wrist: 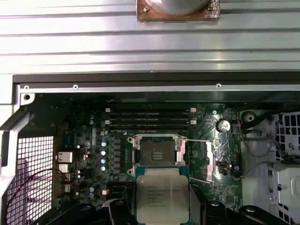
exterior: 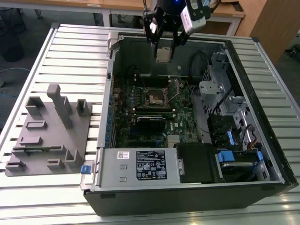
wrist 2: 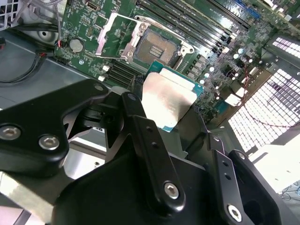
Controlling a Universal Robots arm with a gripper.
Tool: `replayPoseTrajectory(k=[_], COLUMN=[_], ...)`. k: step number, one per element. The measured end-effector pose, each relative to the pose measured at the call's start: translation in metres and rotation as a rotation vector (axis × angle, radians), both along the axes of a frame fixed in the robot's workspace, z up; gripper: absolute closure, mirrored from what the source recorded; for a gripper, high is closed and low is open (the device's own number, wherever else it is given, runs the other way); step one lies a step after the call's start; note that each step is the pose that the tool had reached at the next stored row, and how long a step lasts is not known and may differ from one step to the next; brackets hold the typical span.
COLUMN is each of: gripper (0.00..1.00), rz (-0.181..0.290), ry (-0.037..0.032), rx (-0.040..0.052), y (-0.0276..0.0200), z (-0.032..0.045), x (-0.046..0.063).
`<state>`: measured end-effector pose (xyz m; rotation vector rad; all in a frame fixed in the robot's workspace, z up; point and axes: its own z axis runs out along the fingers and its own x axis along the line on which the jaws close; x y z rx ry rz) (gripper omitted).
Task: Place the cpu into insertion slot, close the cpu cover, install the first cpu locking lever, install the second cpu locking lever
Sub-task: 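Place the cpu into insertion slot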
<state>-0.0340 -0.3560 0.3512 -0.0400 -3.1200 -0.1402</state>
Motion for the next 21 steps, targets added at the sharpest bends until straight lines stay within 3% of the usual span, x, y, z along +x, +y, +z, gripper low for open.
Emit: replayPoseTrajectory(k=[8, 21], gripper=[0.46, 0.46], rz=[0.000, 0.000], ry=[0.0000, -0.0001], rx=[-0.0001, 0.0003], y=[0.0000, 0.0000], z=[-0.0120, -0.0169], x=[0.000, 0.000])
